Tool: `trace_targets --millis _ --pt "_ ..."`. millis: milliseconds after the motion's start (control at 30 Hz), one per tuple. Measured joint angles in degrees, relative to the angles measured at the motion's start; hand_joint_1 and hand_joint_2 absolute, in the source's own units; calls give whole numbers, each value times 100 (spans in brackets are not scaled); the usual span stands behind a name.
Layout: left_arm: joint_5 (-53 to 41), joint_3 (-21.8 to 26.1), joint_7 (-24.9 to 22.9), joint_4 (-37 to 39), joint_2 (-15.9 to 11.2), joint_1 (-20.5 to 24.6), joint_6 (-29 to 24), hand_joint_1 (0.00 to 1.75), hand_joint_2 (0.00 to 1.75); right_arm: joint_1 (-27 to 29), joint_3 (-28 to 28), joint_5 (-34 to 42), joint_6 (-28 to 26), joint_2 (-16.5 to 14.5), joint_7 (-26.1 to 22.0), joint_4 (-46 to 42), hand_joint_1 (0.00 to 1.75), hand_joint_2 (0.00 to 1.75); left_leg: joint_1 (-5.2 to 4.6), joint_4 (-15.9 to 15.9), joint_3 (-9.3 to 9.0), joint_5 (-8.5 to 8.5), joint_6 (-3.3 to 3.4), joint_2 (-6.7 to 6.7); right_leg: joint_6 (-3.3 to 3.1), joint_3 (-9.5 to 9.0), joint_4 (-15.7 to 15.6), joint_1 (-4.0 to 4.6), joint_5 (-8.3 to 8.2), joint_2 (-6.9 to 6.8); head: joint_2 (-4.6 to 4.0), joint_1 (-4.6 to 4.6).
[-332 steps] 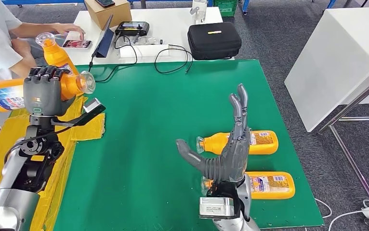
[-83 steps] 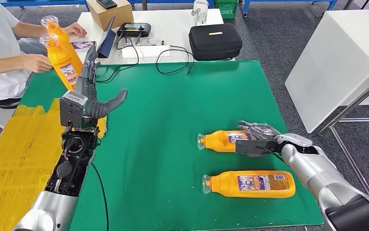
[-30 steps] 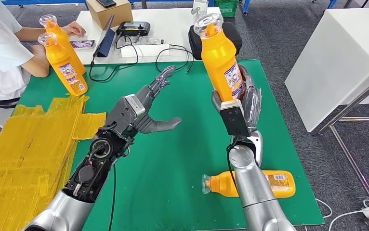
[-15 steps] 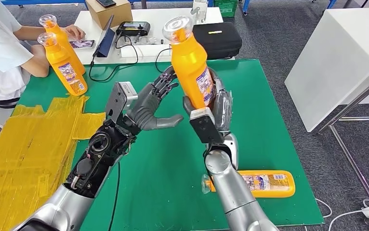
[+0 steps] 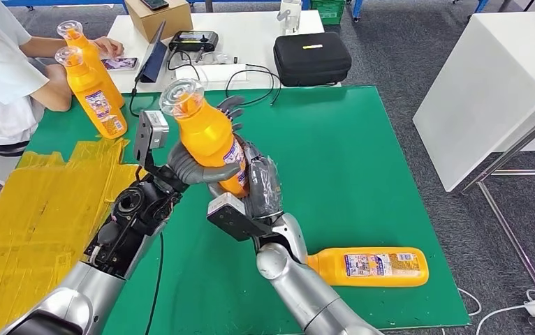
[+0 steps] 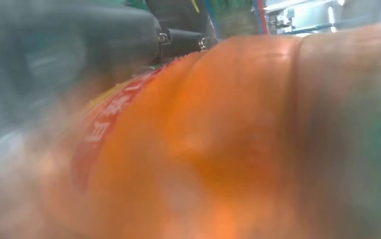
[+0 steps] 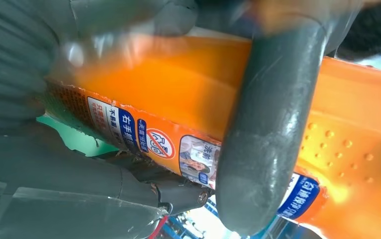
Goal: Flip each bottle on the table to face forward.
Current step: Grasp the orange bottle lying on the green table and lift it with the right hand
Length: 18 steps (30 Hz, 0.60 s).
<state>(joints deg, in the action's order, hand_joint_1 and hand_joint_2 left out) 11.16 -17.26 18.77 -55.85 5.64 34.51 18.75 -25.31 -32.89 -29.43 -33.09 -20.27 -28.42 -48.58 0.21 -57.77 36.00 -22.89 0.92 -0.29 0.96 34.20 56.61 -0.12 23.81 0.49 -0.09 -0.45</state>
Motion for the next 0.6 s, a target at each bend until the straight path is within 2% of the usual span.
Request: trace_targets --millis 67,100,200,233,600 --pt "37 36 41 44 -22 -37 -23 0 175 -52 -158 97 -43 2 56 124 175 175 -1 0 0 0 0 2 0 0 0 0 0 0 1 -1" --pt "47 52 62 60 -28 -56 -41 18 175 -75 -227 151 -61 3 78 181 175 175 -1 0 0 0 0 2 0 1 0 -1 0 0 0 -1" --pt "49 100 139 74 -34 -119 -109 149 175 -144 -377 268 -87 4 113 317 175 175 -1 -1 0 0 0 2 0 1 0 -2 0 0 0 0" --pt "49 116 170 74 -35 -141 -145 175 175 -170 -419 300 -93 4 119 359 175 175 -1 -1 0 0 0 2 0 2 0 -2 0 0 1 1" --pt "-3 228 298 -166 -33 -421 -585 175 175 -311 -677 546 -176 5 100 618 175 175 0 -1 0 0 0 5 0 5 0 -2 0 1 1 0"
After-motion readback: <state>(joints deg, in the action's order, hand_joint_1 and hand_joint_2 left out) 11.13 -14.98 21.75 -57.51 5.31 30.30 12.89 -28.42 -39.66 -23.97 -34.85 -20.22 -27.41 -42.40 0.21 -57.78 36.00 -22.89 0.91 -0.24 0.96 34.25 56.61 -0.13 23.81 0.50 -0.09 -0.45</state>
